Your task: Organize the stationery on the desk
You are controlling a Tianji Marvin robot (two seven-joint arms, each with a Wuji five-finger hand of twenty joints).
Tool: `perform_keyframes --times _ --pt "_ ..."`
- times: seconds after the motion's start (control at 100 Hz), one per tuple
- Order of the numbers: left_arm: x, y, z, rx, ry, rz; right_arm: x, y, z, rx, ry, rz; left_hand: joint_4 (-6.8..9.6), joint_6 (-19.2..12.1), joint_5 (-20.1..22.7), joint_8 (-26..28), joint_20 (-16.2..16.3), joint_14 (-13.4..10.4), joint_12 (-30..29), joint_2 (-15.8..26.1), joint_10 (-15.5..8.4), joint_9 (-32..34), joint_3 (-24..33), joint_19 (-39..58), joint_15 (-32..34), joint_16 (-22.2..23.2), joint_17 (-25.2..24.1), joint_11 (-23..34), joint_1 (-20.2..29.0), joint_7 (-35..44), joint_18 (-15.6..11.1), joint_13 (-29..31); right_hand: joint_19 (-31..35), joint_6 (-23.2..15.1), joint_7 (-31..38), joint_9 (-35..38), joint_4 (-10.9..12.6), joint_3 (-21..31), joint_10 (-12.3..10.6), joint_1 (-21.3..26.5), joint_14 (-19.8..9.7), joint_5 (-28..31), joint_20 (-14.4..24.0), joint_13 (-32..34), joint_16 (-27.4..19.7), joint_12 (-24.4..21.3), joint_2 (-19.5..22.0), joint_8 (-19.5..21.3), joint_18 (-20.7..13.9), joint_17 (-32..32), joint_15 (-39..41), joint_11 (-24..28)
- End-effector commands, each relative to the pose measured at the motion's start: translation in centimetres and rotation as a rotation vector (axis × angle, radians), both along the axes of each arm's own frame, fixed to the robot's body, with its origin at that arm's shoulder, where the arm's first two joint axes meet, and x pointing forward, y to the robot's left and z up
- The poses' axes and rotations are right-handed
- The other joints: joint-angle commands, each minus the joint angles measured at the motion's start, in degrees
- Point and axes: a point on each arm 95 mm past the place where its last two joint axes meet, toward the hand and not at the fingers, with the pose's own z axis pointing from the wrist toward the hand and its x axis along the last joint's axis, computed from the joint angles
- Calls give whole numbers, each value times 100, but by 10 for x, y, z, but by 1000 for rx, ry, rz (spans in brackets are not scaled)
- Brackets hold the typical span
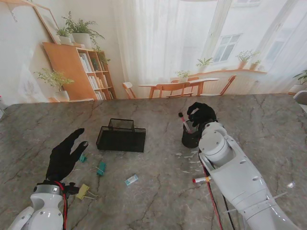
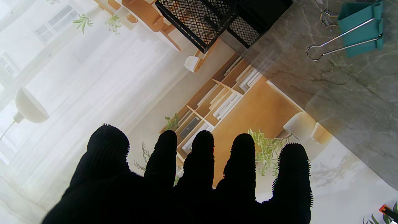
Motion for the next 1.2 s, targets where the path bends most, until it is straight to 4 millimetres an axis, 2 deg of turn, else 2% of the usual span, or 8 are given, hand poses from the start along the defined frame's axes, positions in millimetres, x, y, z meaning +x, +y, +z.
perform_keyframes --times 0.0,0.09,0.21,0.31,0.47,0.58,0.85,1.19 --pt "-1 -1 -1 -8 0 2 -3 -2 -3 0 20 14 -291 -50 95 61 138 -25 41 259 8 29 -90 91 58 44 -34 2 120 45 -1 28 163 -176 -38 -193 163 -156 90 -76 122 -238 -41 -99 128 178 49 165 154 -25 38 -185" --pt "-2 -1 -1 -8 -2 3 -5 -4 -4 -5 31 28 -293 -49 102 63 139 -9 41 257 15 31 -96 96 59 45 -26 2 118 48 0 32 222 -88 -364 -520 182 -304 173 -137 184 -537 -11 -241 169 253 157 93 221 -172 87 -431" --pt "-2 -1 -1 -8 -3 3 -7 -7 -4 -5 35 47 -294 -42 101 63 138 -17 40 266 7 22 -96 95 55 43 -28 -2 127 48 -6 25 292 157 -1507 -1051 572 -949 278 -420 328 -696 84 -556 239 313 958 121 365 -445 141 -815" --pt "-2 -1 -1 -8 -3 3 -11 -9 -1 9 24 75 -295 -50 96 63 137 -20 40 271 6 21 -99 95 56 42 -29 -2 126 46 -5 24 257 345 -2820 -1624 1235 -2046 394 -728 506 -780 347 -1016 311 -313 1802 275 558 -794 -29 -1247" --pt "-2 -1 -1 -9 -3 0 -17 -13 9 8 -2 137 -295 -51 99 65 138 -19 40 275 11 20 -99 96 55 42 -28 -2 128 47 -6 20 111 427 -3684 -2314 547 -3208 503 -1005 685 -1250 974 -1995 417 -632 2174 11 937 -1836 -520 -2284" --pt "-2 -1 -1 -9 -5 -1 -23 -16 15 -2 -13 191 -294 -46 100 65 138 -17 40 274 3 21 -99 96 56 42 -31 -1 120 48 -3 23 -431 473 -4018 -2720 437 -3693 517 -1168 791 -1554 1207 -2602 299 -942 2366 -176 1110 -2782 -1236 -2986" --pt "-2 -1 -1 -9 -6 -1 -40 -26 27 -51 -41 339 -293 -44 99 67 139 -19 41 266 6 21 -101 97 55 43 -31 -1 103 47 -5 21 -2670 391 -4599 -3545 357 -3997 256 -1360 512 -2189 267 -3892 -477 -1483 2542 -651 540 -5214 -3585 -3767" --pt "-2 -1 -1 -4 -11 -10 -77 -45 32 -318 -150 555 -292 -50 105 69 141 -14 42 265 3 29 -97 99 61 46 -27 1 105 50 2 33 -3022 470 -4638 -3853 319 -4132 173 -1428 169 -2518 160 -4265 -485 -1550 2624 -656 234 -5714 -3947 -3722"
